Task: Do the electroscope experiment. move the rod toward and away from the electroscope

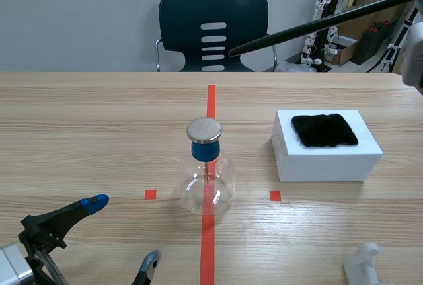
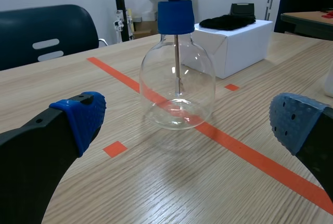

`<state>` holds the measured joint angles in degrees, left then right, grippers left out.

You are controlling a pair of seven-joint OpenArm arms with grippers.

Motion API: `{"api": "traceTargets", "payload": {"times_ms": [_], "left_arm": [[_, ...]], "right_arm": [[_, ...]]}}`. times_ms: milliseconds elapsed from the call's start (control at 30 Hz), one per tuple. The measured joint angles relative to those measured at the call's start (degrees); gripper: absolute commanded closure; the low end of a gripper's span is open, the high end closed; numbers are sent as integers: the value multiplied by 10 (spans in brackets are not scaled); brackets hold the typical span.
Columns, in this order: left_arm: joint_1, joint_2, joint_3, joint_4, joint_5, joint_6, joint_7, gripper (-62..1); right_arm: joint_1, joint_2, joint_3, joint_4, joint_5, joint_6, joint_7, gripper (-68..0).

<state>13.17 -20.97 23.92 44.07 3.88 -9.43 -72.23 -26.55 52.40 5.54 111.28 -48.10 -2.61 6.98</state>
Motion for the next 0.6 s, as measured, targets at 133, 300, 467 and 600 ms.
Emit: {"api": "traceTargets", "payload": {"times_ms": [133, 300, 467, 600], "left_arm": [[0, 0, 0, 0, 0, 0, 0, -623], [0, 0, 0, 0, 0, 0, 0, -623], [0, 0, 0, 0, 0, 0, 0, -623], [0, 0, 0, 0, 0, 0, 0, -623]], "right_arm": [[0, 0, 0, 0, 11, 0, 0, -17], [0, 0, 0, 0, 21, 0, 0, -17], [0, 0, 0, 0, 50, 0, -11, -17], [0, 0, 0, 0, 74, 0, -17, -17]]}}
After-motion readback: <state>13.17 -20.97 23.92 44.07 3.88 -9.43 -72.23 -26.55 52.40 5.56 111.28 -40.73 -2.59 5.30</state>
